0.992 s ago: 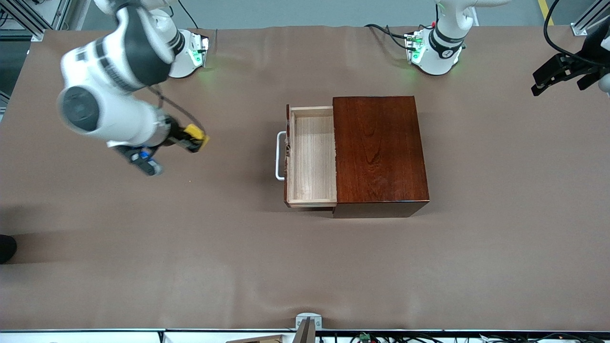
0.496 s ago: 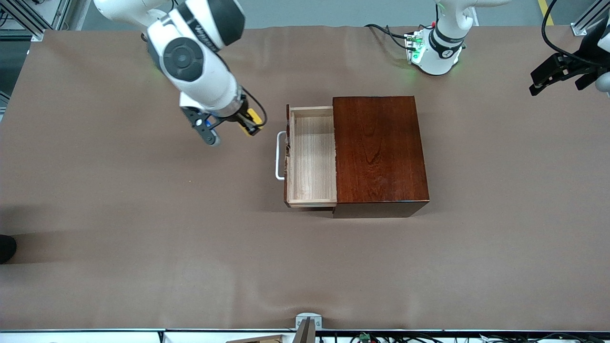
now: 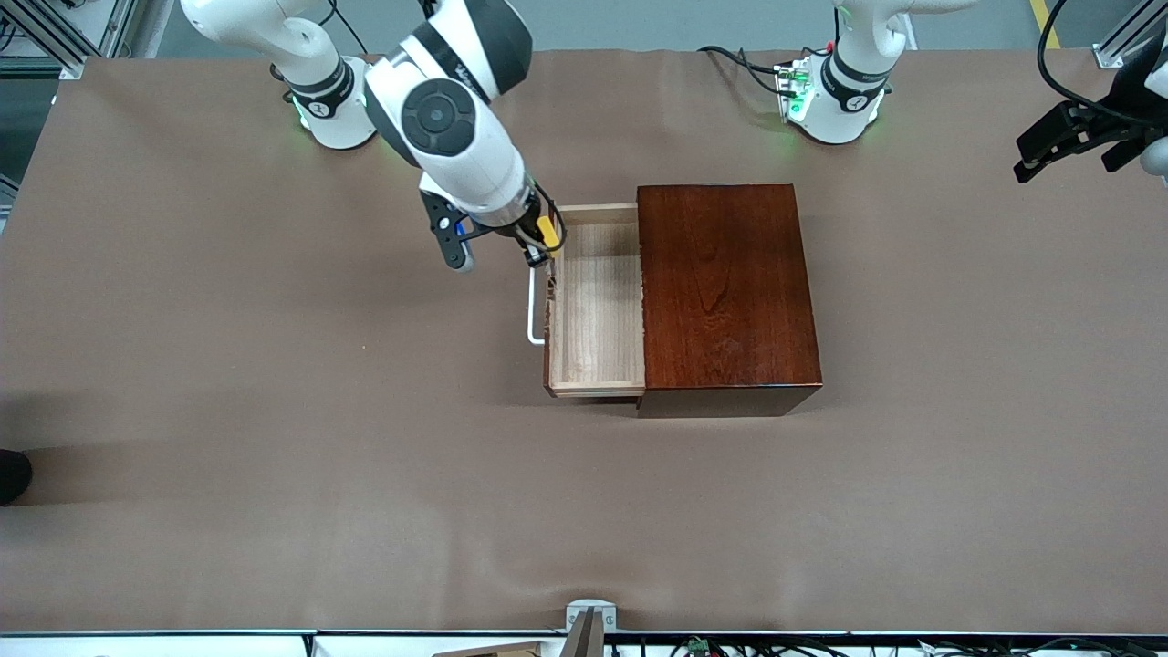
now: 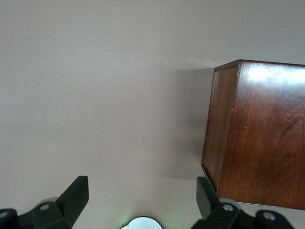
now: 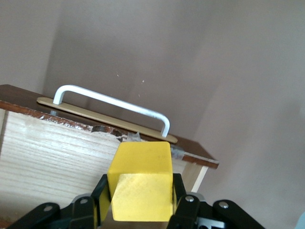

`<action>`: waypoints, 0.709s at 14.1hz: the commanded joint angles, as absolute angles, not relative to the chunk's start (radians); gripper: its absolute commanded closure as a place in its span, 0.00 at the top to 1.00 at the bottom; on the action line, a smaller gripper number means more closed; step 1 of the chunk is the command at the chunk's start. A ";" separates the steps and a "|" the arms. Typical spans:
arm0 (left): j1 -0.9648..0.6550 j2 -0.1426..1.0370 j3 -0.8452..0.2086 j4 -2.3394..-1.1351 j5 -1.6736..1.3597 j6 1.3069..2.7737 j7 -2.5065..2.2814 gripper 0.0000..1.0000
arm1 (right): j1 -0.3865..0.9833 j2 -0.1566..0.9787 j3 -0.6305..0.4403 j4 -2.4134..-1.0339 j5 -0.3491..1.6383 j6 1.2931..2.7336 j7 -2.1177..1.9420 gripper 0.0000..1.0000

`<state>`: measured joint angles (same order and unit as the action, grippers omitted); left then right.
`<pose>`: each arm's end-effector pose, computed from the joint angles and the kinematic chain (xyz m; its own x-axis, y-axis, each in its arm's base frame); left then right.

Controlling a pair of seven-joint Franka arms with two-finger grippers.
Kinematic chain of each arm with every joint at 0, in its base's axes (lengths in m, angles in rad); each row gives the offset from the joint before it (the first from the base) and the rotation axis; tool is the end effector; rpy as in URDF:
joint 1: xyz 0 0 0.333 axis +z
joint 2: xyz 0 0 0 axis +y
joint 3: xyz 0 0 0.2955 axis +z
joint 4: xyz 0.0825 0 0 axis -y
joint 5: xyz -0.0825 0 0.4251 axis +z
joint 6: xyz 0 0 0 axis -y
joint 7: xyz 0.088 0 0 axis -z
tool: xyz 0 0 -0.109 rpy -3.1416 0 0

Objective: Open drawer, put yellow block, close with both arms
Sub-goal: 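Carry the yellow cube with the right gripper over the open drawer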

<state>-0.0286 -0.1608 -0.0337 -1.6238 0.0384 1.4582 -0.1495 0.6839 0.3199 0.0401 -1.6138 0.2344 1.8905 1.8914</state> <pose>0.5345 -0.0303 0.6563 0.9958 0.0917 0.0018 0.0917 -0.9948 -0.0438 0.5007 0.4632 0.4034 0.2989 -0.9328 -0.2014 -0.9373 -0.3266 0.1216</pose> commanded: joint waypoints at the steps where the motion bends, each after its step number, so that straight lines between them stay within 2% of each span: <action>1: -0.020 -0.176 -0.044 -1.621 0.023 1.450 -0.152 1.00 | 0.730 0.386 0.026 -1.554 0.253 1.972 1.986 0.00; 3: -0.020 -0.175 -0.043 -1.618 0.023 1.456 -0.152 1.00 | 0.735 0.406 0.026 -1.557 0.267 2.052 2.025 0.00; 10: -0.025 -0.149 -0.048 -1.606 0.025 1.479 -0.152 1.00 | 0.735 0.449 0.028 -1.571 0.268 2.095 2.026 0.00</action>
<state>-0.0296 -0.1576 -0.0384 -1.6177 0.0384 1.4695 -0.1495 0.7266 0.4322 0.0319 -1.5869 0.2517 2.0902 2.0115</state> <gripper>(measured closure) 0.000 0.449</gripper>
